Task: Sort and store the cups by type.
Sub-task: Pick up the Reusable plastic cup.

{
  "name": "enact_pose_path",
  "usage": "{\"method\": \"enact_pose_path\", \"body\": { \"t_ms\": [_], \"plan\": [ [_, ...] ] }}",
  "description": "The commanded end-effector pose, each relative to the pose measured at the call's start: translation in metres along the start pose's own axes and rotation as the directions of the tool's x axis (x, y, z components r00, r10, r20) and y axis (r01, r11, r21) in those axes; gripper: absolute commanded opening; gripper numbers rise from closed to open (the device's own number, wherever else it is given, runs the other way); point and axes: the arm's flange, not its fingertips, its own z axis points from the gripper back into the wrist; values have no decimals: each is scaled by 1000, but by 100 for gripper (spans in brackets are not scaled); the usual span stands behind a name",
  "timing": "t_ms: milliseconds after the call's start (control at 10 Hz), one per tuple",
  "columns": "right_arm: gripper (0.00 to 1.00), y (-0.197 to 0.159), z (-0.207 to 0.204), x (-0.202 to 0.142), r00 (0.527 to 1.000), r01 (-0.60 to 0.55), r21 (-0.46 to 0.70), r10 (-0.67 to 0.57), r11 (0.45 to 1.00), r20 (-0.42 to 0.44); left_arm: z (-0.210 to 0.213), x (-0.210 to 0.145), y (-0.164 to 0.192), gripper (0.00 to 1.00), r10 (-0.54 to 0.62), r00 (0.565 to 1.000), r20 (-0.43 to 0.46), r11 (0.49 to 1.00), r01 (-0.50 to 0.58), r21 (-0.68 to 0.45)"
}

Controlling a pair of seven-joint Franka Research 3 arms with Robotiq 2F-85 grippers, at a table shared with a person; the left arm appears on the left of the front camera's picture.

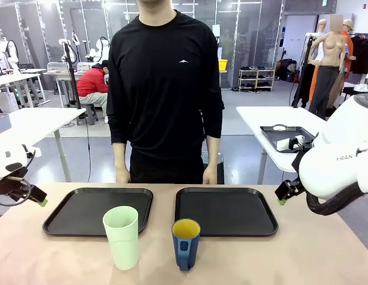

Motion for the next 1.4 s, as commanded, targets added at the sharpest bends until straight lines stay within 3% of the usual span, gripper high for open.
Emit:
{"method": "enact_pose_path", "body": {
  "t_ms": [0, 400, 1300],
  "plan": [
    [100, -14, -17, 8, 999, 47, 28, -47, 998, -6, -9, 8, 9, 100, 36, 999, -8, 999, -36, -16],
    [100, -21, -25, 5, 994, 108, 11, -108, 994, -6, -14, 6, 13, 100, 48, 999, -3, 999, -48, -16],
    [100, -17, -26, 2, 995, 94, 18, -93, 995, -30, -11, 3, 8, 100, 53, 998, -15, 999, -53, -2]
  ]
}}
